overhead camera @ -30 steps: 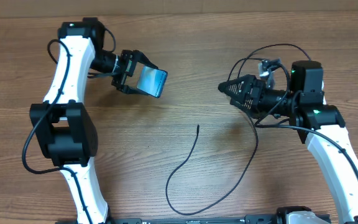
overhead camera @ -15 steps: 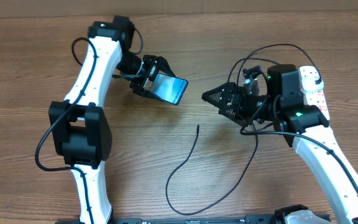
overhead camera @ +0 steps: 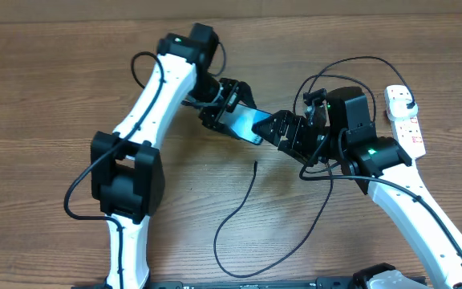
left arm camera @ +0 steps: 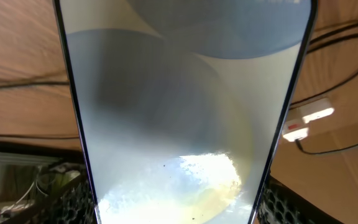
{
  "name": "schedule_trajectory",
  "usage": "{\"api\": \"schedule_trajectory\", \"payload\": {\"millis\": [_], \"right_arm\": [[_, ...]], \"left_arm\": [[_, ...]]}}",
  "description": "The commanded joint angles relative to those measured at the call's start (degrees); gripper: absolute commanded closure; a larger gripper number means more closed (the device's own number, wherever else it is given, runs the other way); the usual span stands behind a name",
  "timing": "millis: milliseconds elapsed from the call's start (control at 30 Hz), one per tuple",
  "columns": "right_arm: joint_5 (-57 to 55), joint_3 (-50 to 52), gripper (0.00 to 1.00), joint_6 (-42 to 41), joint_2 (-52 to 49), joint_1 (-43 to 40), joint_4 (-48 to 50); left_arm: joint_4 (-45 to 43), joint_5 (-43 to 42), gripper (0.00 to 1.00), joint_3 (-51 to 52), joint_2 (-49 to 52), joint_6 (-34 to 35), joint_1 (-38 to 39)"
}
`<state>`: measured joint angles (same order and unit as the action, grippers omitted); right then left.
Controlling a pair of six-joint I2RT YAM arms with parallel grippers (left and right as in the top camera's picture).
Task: Plug charger to phone and switch on socket
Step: 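Grasp the phone's edge with the right gripper beside the left gripper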
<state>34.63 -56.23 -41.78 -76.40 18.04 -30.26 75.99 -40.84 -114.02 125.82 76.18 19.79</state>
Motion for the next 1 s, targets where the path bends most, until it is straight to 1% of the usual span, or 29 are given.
{"api": "schedule_trajectory", "payload": {"millis": [0,233,267,367,500,633,700,833,967], "right_arm": [[-2.05,-1.11,0.0,-0.44,-0.13,0.28,-0.15],[-5.7,-1.11,0.0,-1.49,-0.13,0.28,-2.49],[-6.8,-1.11,0.0,-3.02,-0.13,0.28,-3.17],[-6.78,-1.11,0.0,-3.56,-0.13,0.28,-3.06],[-7.19,-1.11,0.05,-4.94,-0.13,0.28,-3.06],[-8.07,-1.11,0.06,-4.92,-0.13,0.28,-3.06],[-8.35,-1.11,0.06,-4.92,-0.13,0.28,-3.06],[-8.96,-1.11,0.07,-4.92,-0.13,0.28,-3.06],[-9.68,-1.11,0.13,-4.9,-0.13,0.28,-3.06]], "left_arm": [[0.0,-0.94,0.95,-1.7,-0.04,4.31,2.19],[-1.18,-1.38,0.96,-1.7,-0.04,6.38,4.35],[-1.64,-2.4,0.96,-1.7,-0.04,6.62,4.68],[-2.58,-3.93,0.96,-1.7,-0.04,6.8,4.79],[-2.6,-4.22,0.96,-1.7,-0.04,7.04,4.81],[-2.6,-4.61,0.96,-1.7,-0.04,7.69,5.07],[-2.58,-6.93,0.96,-1.7,-0.04,7.67,5.16],[-2.6,-7.69,0.96,-1.7,-0.04,7.69,5.27],[-2.58,-7.96,0.96,-1.7,-0.04,7.67,5.46]]}}
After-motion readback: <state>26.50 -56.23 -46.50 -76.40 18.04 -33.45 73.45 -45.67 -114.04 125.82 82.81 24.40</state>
